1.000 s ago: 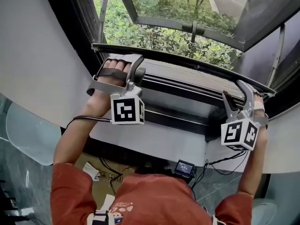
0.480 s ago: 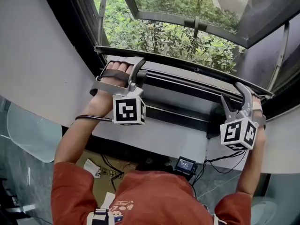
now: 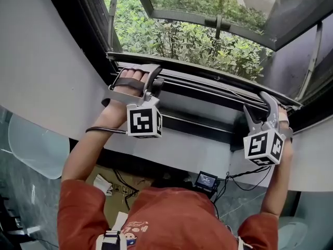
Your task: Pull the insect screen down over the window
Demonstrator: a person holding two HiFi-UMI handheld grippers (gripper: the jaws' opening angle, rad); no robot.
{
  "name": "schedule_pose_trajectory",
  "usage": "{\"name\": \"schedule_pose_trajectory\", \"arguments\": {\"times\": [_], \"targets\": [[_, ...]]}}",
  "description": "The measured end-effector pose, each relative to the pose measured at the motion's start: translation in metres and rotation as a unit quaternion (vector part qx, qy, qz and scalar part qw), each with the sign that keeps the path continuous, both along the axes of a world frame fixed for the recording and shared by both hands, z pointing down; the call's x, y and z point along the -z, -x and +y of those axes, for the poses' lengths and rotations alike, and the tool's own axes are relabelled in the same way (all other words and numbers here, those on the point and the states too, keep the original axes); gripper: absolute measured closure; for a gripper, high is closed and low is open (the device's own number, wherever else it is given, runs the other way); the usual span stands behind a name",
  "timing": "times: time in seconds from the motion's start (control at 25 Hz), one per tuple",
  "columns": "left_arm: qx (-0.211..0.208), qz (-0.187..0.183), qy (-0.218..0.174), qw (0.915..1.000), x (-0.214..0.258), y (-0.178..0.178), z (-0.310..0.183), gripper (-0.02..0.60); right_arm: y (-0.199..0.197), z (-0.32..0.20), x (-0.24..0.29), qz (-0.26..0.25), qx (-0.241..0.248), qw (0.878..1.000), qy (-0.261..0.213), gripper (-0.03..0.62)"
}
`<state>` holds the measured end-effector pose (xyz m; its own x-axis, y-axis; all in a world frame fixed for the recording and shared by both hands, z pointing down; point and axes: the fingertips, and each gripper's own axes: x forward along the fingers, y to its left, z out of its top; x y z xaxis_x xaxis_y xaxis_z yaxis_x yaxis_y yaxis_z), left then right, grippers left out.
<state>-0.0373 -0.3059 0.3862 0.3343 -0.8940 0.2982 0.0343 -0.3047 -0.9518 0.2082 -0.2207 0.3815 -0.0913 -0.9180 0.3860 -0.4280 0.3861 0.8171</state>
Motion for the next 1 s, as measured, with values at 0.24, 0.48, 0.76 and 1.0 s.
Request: {"name": "schedule_pose_trajectory", "arguments": {"times": [0.24,0.48,0.76,1.0], "targets": [[-0.002,-0.005,0.017,0.9998,-0.015,0.001,0.001,0.356,0.001,0.003,-0.014,-0.005,-0.003,1.000,0.015,0.359],[-0.004,0.004,0.041,0.9991,-0.039,0.000,0.002,0.356,0.000,0.002,-0.042,0.006,-0.008,0.999,0.041,0.359],[-0.004,0.016,0.048,0.9987,-0.047,-0.002,0.002,0.356,-0.001,0.003,-0.049,-0.001,-0.011,0.999,0.045,0.359],[-0.002,0.024,0.051,0.9984,-0.052,-0.001,0.002,0.357,0.000,0.002,-0.054,-0.005,-0.015,0.999,0.042,0.359]]}}
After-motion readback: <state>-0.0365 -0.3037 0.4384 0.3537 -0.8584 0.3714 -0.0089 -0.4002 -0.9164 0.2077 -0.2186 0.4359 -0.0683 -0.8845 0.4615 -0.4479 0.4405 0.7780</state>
